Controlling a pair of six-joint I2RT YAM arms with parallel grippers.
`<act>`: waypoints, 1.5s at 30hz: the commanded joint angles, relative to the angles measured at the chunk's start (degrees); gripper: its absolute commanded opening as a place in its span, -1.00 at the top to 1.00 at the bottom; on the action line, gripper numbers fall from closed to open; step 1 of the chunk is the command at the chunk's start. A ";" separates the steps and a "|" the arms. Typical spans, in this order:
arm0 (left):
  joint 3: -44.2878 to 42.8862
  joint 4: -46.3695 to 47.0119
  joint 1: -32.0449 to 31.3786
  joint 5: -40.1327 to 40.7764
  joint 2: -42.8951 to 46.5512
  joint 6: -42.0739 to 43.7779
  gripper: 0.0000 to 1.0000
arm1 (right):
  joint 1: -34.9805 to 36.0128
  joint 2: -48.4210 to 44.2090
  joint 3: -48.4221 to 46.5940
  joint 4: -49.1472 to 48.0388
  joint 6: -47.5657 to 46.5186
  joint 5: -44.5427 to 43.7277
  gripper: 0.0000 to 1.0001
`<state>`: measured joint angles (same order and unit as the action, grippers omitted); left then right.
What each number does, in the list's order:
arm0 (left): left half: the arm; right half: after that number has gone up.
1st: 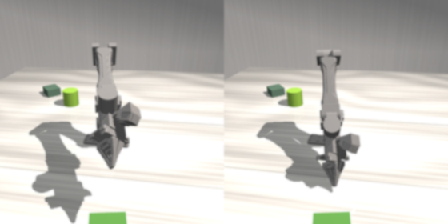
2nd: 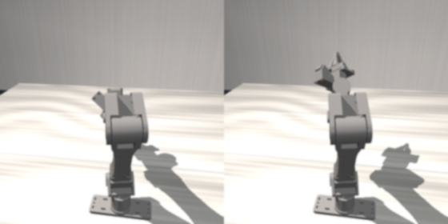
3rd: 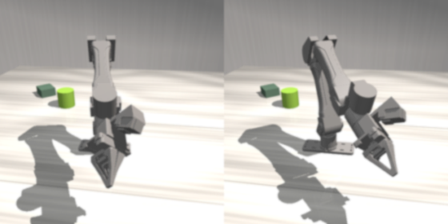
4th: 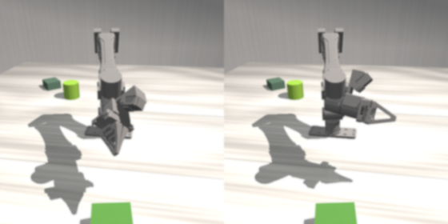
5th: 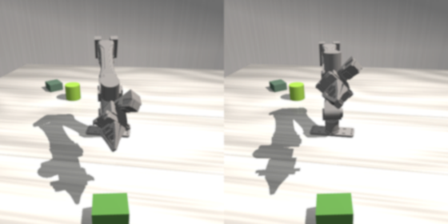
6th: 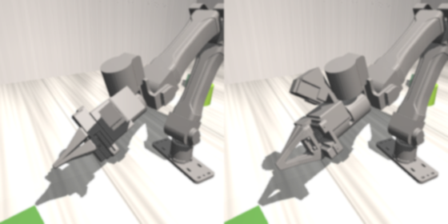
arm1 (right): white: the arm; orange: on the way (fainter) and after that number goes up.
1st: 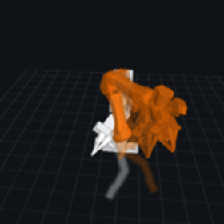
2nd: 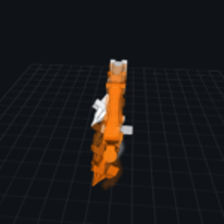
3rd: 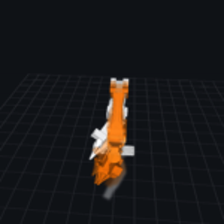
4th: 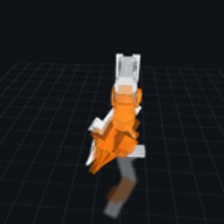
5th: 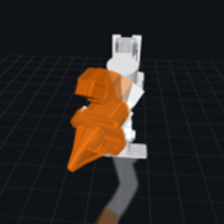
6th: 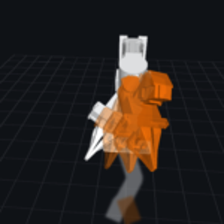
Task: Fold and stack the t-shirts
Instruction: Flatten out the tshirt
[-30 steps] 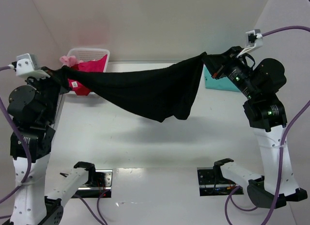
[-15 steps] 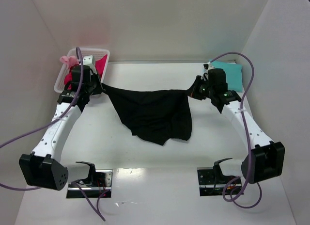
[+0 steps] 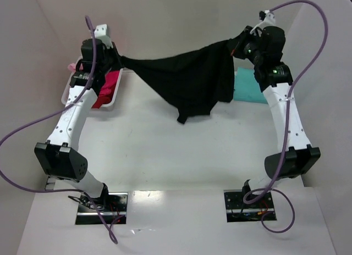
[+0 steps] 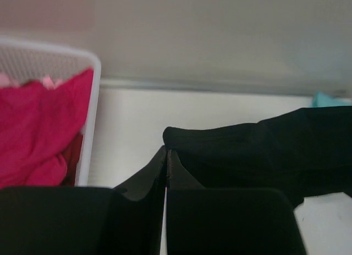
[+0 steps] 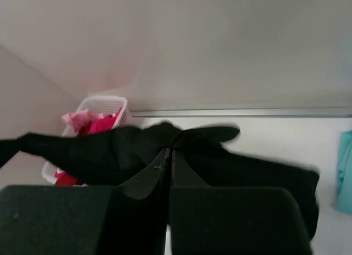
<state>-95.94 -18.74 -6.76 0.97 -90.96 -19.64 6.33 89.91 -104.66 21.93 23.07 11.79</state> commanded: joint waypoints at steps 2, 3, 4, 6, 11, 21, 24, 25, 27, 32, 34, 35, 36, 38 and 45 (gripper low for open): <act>-1.65 3.54 0.44 -2.11 2.97 1.88 1.00 | 0.09 -11.40 6.18 -4.17 -3.38 3.75 1.00; 0.38 3.54 0.44 -2.81 3.68 1.88 1.00 | 0.09 -13.60 8.75 -4.79 -3.38 4.29 1.00; 2.67 3.54 0.44 -2.82 4.55 1.28 1.00 | 0.61 -17.53 11.30 -4.79 -3.38 5.77 1.00; 9.33 2.84 0.44 -2.82 6.93 1.27 1.00 | 0.62 -21.25 19.44 -5.32 -3.38 9.89 1.00; 19.03 -2.09 0.44 -2.56 10.18 -0.75 -0.51 | 4.30 -30.30 39.40 -0.41 -1.02 16.16 1.00; 14.47 -3.67 0.44 -6.84 13.71 0.29 -1.00 | 6.85 -34.36 50.59 7.70 0.21 22.48 0.98; 13.24 -4.37 0.44 -15.34 13.70 2.31 -1.00 | 7.56 -33.84 53.59 6.37 2.32 23.19 0.93; 13.24 -5.16 0.44 -17.91 13.70 3.11 -1.00 | 8.08 -33.83 54.12 6.89 2.33 23.19 0.89; 14.63 -5.69 0.44 -24.16 14.22 4.95 -1.00 | 8.09 -33.83 54.74 9.52 1.80 21.45 -0.31; 18.51 -5.69 -0.88 -26.98 16.60 7.16 -1.00 | 8.09 -34.36 50.80 9.63 2.94 16.43 -1.00; 19.21 -6.30 -1.40 -29.87 16.60 9.08 -1.00 | 8.09 -34.36 47.19 9.01 2.95 14.05 -1.00; 19.73 -6.92 -1.41 -30.67 16.60 9.61 -1.00 | 8.09 -33.84 45.01 9.00 2.95 12.13 -1.00; 20.26 -6.92 -1.93 -32.33 17.21 10.84 -1.00 | 8.09 -32.44 43.51 8.39 2.95 11.33 -1.00; 21.06 -7.44 -3.16 -33.84 17.22 11.55 -1.00 | 8.09 -31.82 42.87 7.08 2.95 9.14 -1.00; 22.99 -8.59 -9.23 -33.15 16.69 13.84 -1.00 | 8.09 -27.78 49.10 2.33 4.62 11.31 -0.87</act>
<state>-73.58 -27.53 -14.41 -30.33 -75.46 -8.51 13.91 59.18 -59.35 27.88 26.61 22.65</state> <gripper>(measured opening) 0.998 0.982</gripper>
